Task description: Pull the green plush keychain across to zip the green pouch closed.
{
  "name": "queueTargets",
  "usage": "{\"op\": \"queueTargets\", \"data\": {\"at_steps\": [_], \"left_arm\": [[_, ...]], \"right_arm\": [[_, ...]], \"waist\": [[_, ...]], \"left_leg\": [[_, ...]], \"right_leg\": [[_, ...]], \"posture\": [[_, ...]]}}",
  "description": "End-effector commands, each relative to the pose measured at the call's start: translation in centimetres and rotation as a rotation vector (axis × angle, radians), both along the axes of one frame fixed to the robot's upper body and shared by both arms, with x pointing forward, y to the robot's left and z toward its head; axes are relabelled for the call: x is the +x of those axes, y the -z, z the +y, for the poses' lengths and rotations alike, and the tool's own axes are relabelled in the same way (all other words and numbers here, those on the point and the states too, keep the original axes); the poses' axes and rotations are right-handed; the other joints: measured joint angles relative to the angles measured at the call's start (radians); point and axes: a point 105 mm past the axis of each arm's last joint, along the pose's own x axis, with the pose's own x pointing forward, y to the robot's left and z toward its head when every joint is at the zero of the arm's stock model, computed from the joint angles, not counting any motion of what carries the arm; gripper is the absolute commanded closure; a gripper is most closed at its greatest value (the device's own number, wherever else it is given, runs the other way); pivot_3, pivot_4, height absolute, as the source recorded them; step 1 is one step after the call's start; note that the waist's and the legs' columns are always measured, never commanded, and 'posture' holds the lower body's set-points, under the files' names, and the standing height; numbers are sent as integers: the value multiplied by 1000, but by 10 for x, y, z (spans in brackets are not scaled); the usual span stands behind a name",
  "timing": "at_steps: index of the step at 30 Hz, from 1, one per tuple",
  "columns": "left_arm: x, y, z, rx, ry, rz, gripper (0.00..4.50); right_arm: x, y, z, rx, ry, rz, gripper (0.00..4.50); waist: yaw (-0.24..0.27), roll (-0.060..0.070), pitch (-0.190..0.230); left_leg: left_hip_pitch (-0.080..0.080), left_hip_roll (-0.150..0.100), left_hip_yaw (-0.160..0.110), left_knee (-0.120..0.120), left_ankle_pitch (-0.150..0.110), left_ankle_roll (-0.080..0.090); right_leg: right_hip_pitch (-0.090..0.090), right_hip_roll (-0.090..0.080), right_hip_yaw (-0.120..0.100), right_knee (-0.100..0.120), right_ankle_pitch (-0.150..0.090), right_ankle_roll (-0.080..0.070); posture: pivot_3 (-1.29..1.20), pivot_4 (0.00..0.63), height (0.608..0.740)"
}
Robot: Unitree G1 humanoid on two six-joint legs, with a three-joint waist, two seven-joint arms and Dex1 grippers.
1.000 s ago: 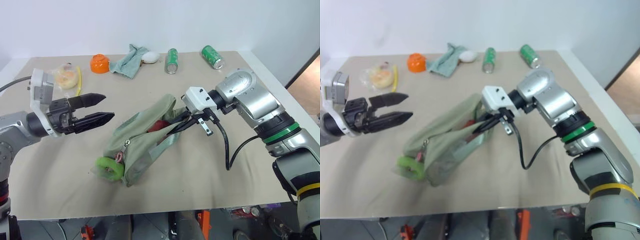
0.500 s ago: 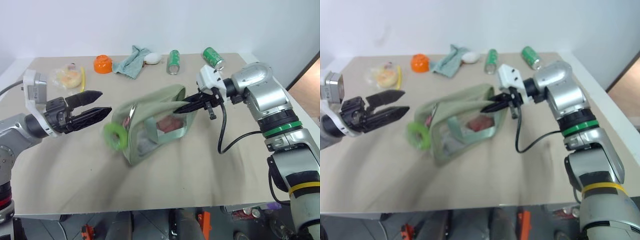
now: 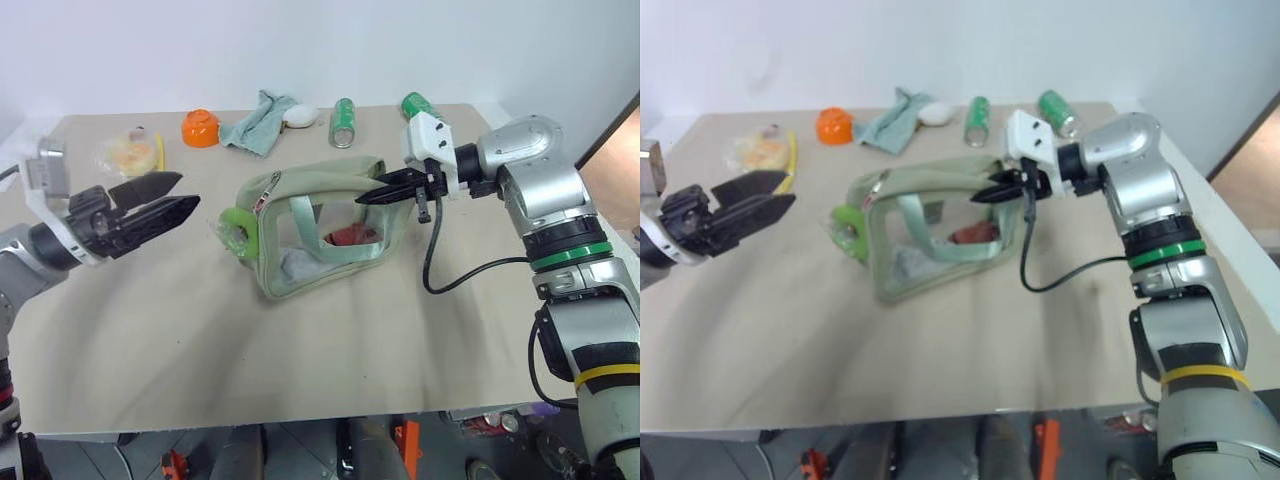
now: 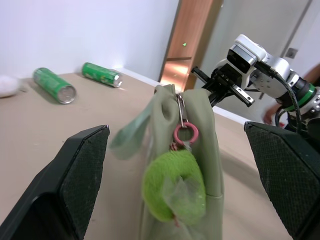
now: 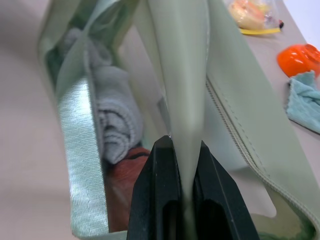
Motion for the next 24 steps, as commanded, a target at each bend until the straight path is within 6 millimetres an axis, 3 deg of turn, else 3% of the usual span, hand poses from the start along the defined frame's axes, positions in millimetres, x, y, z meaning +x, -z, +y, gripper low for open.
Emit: {"op": "queueTargets", "data": {"at_steps": [1,6,12,20,24], "left_arm": [[-15,-10,0,76,24,-44,0],[-26,-15,-14,127,77,-75,0],[-22,-15,-14,110,65,-71,0],[-20,-11,-9,107,41,-52,0],[-16,-8,-3,95,20,-32,0]], "right_arm": [[-2,-12,14,30,14,-58,4469],[-3,-3,24,22,10,-57,4469],[-5,-2,36,47,-12,-36,4469],[-14,15,63,101,-31,59,4469],[-22,11,68,142,-76,101,3255]], "waist": [[-1,0,0],[3,0,0],[1,0,0],[-8,0,0],[-12,0,0]], "left_leg": [[0,1,0,0,0,0],[0,4,0,0,0,0],[1,7,1,0,0,0],[5,15,1,-3,0,0],[7,17,1,-5,0,0]], "right_leg": [[0,1,0,0,0,-1],[0,3,0,0,-1,-2],[0,6,0,0,1,-4],[0,15,0,0,1,-11],[0,18,1,0,1,-13]], "posture": [[0,150,740],[0,150,740],[0,150,740],[0,150,740],[0,150,740]]}}
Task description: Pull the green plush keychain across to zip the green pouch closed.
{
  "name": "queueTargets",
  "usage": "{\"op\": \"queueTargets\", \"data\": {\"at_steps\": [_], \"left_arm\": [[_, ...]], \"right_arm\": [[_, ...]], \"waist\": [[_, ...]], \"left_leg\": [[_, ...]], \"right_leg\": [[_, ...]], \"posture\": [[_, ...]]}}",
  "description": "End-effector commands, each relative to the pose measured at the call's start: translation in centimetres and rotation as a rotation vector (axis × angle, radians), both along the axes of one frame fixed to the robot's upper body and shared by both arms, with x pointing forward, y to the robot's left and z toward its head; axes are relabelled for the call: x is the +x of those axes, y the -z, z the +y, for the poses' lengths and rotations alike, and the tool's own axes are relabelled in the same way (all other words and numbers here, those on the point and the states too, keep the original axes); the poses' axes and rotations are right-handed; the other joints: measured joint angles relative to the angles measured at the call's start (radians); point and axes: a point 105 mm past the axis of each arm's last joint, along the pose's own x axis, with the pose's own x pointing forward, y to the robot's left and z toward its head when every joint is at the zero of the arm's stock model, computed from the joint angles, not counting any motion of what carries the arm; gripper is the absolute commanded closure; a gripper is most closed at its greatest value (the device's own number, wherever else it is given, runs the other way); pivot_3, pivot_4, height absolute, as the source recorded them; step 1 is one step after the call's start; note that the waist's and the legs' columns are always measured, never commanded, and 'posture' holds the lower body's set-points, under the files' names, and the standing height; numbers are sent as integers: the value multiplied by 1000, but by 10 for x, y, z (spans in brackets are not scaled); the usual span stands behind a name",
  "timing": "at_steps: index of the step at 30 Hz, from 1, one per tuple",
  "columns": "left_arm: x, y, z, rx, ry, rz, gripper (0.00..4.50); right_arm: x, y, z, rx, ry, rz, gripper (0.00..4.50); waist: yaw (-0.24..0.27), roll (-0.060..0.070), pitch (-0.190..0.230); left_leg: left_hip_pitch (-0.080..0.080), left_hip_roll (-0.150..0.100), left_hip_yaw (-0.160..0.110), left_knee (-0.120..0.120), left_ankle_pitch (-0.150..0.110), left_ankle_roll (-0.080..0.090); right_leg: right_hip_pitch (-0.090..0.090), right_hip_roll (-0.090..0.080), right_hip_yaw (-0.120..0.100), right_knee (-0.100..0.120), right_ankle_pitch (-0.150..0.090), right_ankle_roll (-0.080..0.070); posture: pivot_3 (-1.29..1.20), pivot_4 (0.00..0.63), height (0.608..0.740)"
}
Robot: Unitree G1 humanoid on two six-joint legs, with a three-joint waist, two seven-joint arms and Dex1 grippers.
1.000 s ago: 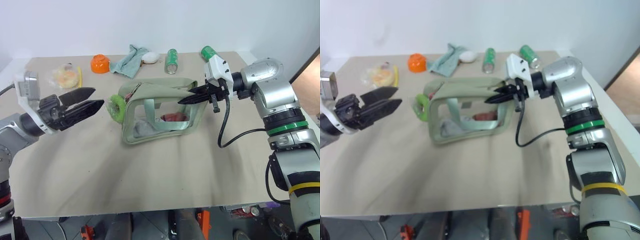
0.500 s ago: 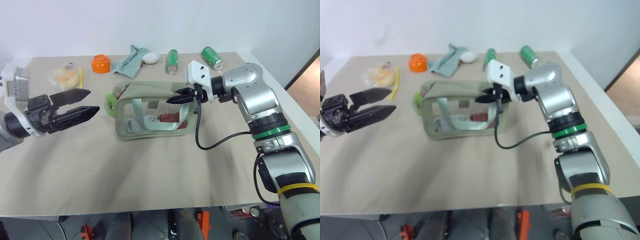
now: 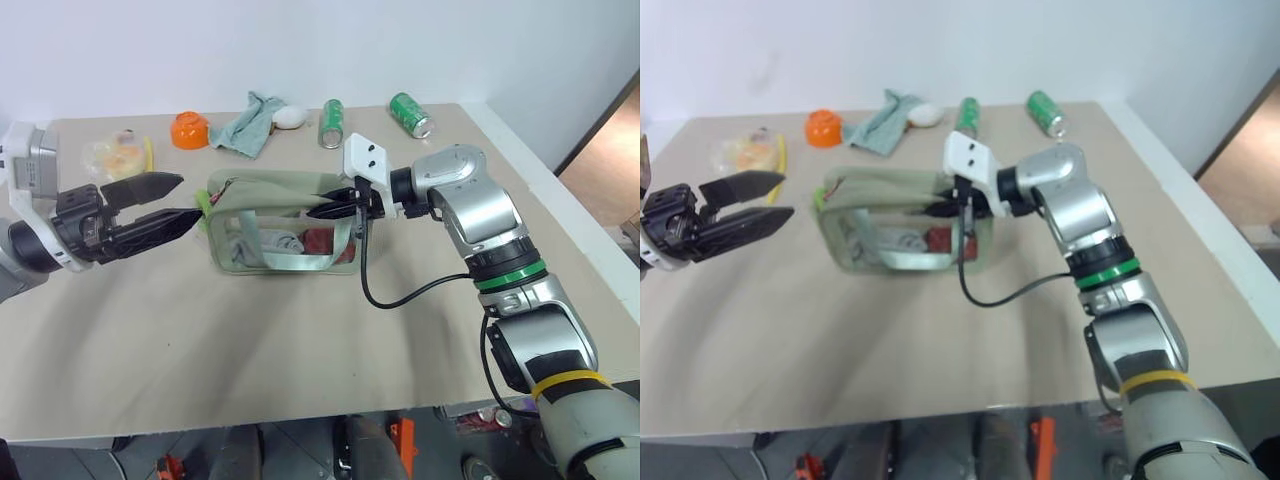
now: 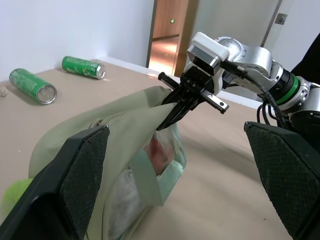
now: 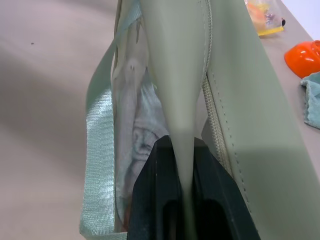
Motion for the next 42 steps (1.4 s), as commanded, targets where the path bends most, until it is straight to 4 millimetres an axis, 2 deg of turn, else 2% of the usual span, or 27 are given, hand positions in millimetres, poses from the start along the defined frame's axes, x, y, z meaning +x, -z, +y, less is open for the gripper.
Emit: {"op": "queueTargets", "data": {"at_steps": [1,3,9,12,16,22,25,30,40,42], "left_arm": [[0,-5,7,-11,-26,-22,0],[1,-2,7,-16,-26,-10,0],[6,6,13,-52,-44,28,0],[7,6,18,-65,-53,34,0],[6,6,20,-69,-57,34,0],[3,4,13,-64,-24,30,0],[4,3,4,-46,13,25,0],[8,-4,-4,-42,44,4,0],[16,0,-7,-57,38,5,0],[18,3,-4,-64,15,12,0]], "right_arm": [[-8,-16,2,72,-42,6,2872],[-14,-33,-4,143,-79,40,2223],[-33,-89,-42,357,-199,105,2223],[-31,-98,-63,384,-156,76,2223],[-19,-74,-95,270,-9,31,2223],[-9,-30,-119,151,131,56,2223],[-5,-17,-114,146,146,72,2223],[-4,-11,-102,158,127,92,2223],[0,3,-85,147,116,118,2223],[6,4,-85,152,150,106,2767]], "waist": [[0,0,0],[0,0,0],[3,0,0],[4,0,0],[5,-1,0],[4,0,0],[4,0,0],[4,-1,0],[5,-1,0],[5,-1,0]], "left_leg": [[0,1,0,0,0,0],[0,2,0,0,0,0],[-1,2,0,0,0,0],[-1,2,0,-1,0,-1],[0,2,1,-1,-1,-2],[0,2,2,-1,-2,-2],[0,3,2,-2,-2,-2],[0,3,3,-1,-2,-2],[0,3,3,-1,-2,-2],[0,3,3,-1,-2,-2]], "right_leg": [[0,1,0,0,0,0],[0,2,0,0,0,-1],[-1,2,0,0,-1,-2],[-1,2,0,0,-1,-3],[-1,2,0,-1,-1,-3],[-2,2,2,-1,-1,-3],[-2,2,2,-1,-1,-3],[-1,2,2,-1,-1,-2],[-1,3,2,-1,-1,-2],[-1,3,2,-1,-1,-2]], "posture": [[0,150,740],[0,150,740],[0,150,740],[0,150,740],[0,150,740],[0,150,740],[0,150,740],[0,150,740],[0,150,740],[0,150,740]]}}
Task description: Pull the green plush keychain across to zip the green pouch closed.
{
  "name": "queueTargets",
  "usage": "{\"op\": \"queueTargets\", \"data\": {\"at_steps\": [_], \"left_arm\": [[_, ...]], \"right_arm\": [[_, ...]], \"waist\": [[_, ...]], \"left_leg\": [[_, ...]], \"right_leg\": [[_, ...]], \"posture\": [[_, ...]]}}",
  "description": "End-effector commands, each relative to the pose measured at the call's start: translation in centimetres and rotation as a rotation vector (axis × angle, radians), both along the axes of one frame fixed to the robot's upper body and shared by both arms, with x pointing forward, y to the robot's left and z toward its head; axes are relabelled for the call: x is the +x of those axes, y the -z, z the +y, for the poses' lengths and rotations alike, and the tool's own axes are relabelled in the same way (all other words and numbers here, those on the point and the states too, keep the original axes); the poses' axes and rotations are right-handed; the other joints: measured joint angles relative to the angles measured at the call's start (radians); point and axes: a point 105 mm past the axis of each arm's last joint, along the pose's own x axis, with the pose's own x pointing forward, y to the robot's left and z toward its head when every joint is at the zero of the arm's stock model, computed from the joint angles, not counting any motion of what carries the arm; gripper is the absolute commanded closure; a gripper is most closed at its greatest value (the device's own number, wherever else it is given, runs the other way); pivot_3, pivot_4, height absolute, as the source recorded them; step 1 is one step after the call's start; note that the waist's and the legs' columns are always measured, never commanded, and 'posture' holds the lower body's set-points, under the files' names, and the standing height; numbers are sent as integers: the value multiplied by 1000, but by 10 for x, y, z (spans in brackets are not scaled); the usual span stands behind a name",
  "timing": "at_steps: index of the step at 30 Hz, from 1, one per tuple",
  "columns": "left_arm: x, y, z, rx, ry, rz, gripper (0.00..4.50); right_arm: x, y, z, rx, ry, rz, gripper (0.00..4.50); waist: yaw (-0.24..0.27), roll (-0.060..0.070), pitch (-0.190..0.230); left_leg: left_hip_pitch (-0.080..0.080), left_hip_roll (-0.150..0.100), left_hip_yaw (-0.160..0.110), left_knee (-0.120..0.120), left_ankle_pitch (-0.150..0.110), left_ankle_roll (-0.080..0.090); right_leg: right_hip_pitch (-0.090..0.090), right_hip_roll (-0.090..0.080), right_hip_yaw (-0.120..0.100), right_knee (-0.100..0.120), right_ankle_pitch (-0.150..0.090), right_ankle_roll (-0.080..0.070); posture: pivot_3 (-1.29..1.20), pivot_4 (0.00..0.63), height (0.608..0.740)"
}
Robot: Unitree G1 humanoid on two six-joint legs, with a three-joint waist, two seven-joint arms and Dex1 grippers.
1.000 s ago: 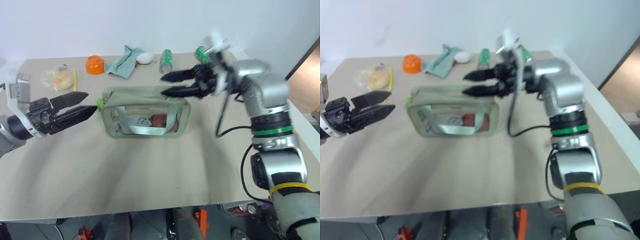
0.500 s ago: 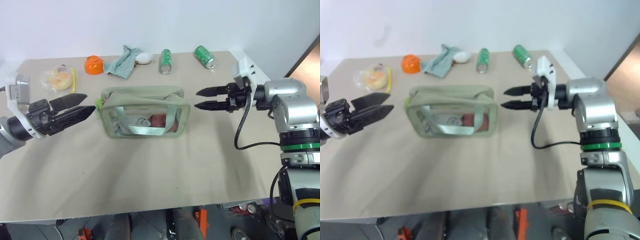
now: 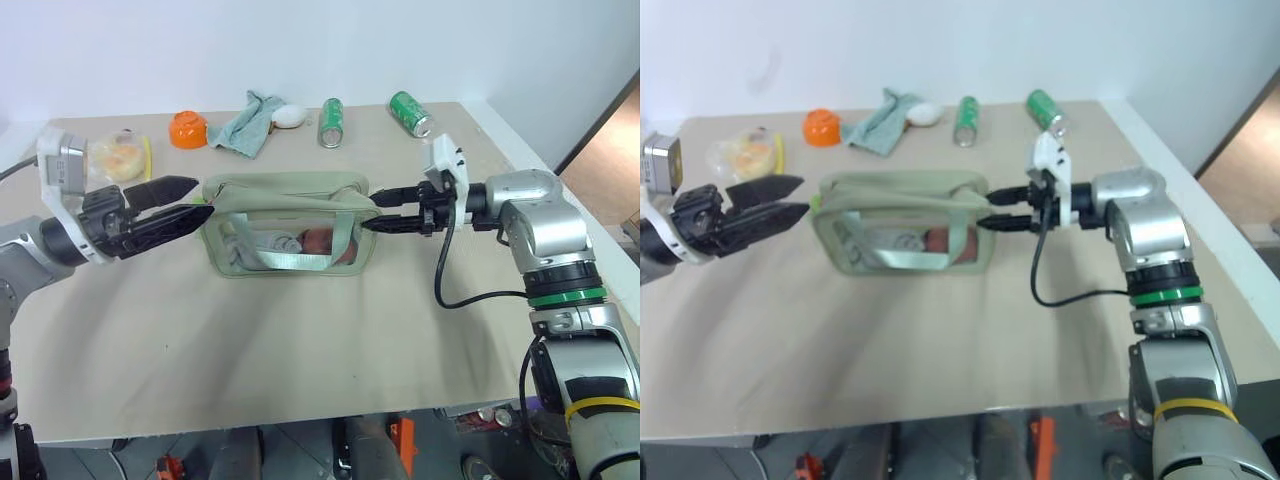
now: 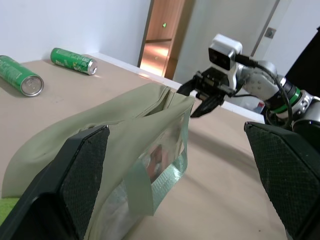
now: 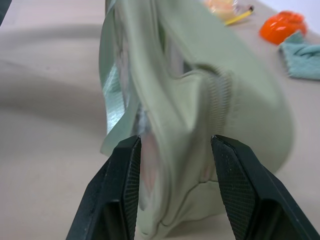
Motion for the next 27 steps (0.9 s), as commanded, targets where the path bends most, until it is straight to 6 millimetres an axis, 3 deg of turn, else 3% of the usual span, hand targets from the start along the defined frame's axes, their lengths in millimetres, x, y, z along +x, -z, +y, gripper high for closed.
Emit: {"op": "queueTargets", "data": {"at_steps": [1,5,12,23,27], "left_arm": [[2,-3,8,-2,-55,-35,0],[13,5,21,-20,-157,-19,0],[38,39,57,-21,-401,115,0],[40,62,56,-63,-405,214,0],[47,68,65,-76,-445,239,0]], "right_arm": [[3,-9,1,12,23,-51,3047],[-1,-10,2,37,-1,-44,4445],[1,-5,2,29,9,-33,4480],[2,1,2,16,19,-21,4480],[1,1,2,17,24,-23,4480]], "waist": [[0,0,0],[0,0,0],[0,0,0],[1,0,0],[1,-1,0]], "left_leg": [[0,0,0,0,0,0],[0,0,0,0,0,0],[1,0,0,0,0,0],[1,1,0,0,0,0],[2,1,0,0,0,0]], "right_leg": [[0,0,0,0,0,0],[0,0,0,0,0,0],[0,0,0,0,0,0],[0,1,0,0,0,0],[1,1,0,0,0,0]], "posture": [[0,150,740],[0,150,740],[0,150,740],[0,150,740],[0,150,740]]}}
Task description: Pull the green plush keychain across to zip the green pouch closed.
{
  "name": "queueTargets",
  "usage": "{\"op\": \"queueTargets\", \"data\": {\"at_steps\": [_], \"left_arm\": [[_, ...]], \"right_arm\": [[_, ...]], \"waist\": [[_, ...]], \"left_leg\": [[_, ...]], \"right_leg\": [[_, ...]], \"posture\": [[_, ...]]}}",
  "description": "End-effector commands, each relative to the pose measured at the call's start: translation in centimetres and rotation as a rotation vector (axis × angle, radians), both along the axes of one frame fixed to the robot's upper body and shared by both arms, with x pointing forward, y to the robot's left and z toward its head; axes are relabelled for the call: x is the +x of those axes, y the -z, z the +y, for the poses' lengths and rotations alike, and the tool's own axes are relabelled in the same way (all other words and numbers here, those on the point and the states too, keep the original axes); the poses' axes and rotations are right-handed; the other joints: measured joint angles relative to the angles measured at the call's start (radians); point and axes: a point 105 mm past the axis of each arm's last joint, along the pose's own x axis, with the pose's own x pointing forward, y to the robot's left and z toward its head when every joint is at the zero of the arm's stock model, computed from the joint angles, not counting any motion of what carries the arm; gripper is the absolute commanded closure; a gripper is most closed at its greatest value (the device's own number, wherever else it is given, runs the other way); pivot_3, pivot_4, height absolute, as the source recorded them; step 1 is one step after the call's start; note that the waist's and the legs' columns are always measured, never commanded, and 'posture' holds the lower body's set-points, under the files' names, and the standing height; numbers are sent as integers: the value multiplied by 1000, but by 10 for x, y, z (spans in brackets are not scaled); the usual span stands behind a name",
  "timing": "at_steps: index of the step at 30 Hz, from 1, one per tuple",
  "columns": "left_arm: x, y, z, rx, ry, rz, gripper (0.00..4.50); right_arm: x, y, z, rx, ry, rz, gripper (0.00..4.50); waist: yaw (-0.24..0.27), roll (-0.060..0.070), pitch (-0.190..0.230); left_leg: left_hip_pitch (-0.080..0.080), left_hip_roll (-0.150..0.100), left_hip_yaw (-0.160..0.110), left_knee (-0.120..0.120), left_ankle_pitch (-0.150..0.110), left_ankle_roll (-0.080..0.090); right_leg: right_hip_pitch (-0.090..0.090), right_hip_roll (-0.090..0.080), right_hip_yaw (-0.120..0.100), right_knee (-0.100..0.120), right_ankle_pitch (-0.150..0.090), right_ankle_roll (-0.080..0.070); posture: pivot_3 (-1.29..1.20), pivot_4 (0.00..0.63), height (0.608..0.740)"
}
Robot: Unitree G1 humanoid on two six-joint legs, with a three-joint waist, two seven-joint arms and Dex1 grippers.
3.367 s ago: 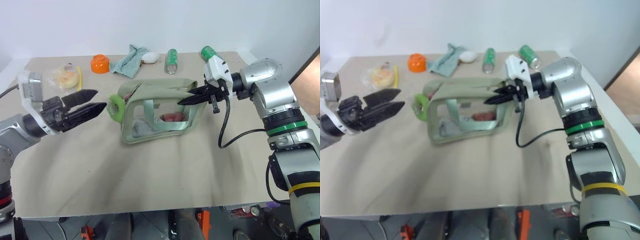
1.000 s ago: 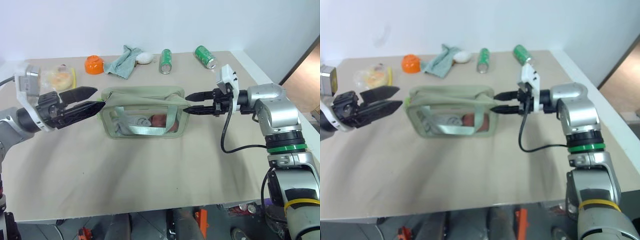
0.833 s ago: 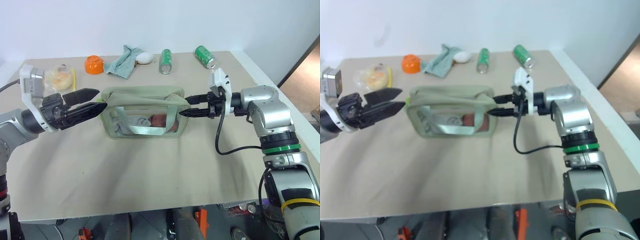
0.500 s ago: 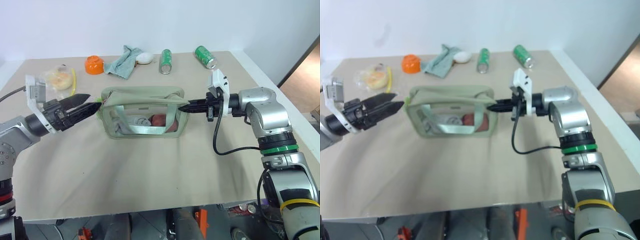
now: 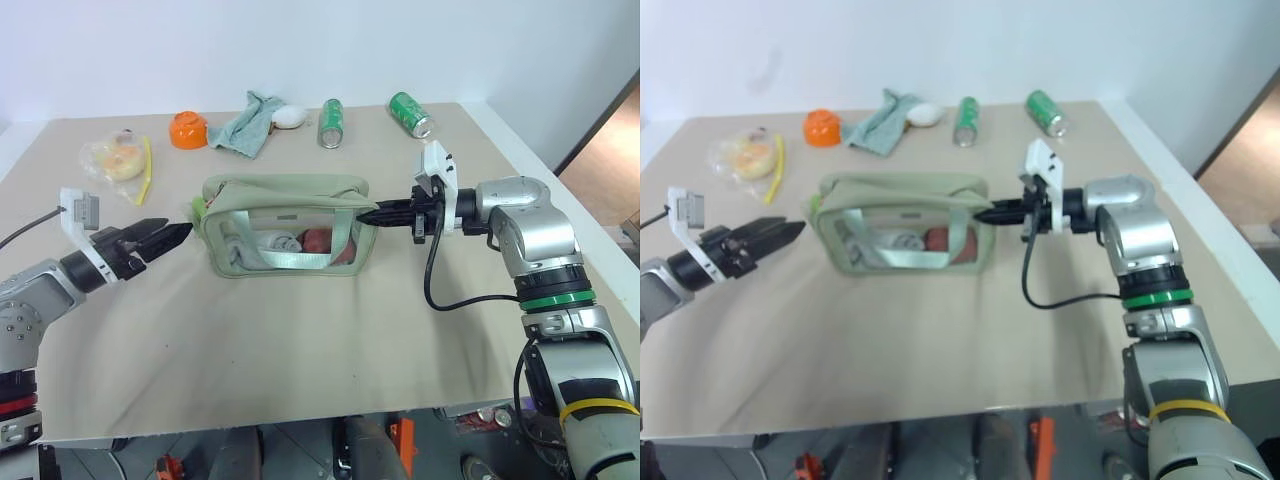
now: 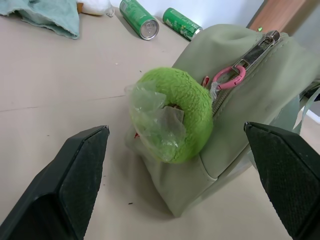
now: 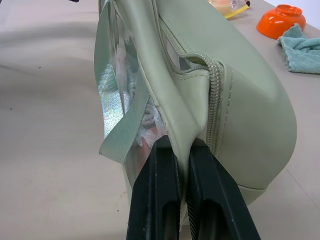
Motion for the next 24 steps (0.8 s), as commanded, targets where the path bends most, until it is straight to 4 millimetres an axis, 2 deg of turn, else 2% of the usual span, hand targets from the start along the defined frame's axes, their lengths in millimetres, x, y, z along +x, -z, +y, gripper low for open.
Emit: {"op": "queueTargets", "data": {"at_steps": [1,5,16,24], "left_arm": [[6,-8,12,-8,-52,-28,0],[11,-5,11,-17,-58,-12,0],[26,12,-6,-9,-6,26,0],[51,10,-16,-37,-13,18,0]], "right_arm": [[-3,-6,1,0,-4,-38,4480],[-4,-6,0,2,3,-38,4480],[-8,-5,-5,5,21,-42,4480],[-10,-4,-7,13,37,-41,4480]], "waist": [[0,0,0],[0,0,0],[2,-1,0],[8,-1,-1]], "left_leg": [[0,0,0,0,0,0],[0,0,0,0,0,0],[1,0,0,0,0,0],[1,0,0,1,0,0]], "right_leg": [[0,0,0,0,0,0],[0,0,0,0,0,0],[1,0,0,0,0,0],[1,0,0,0,1,1]], "posture": [[0,150,740],[0,150,740],[0,150,740],[0,150,740]]}}
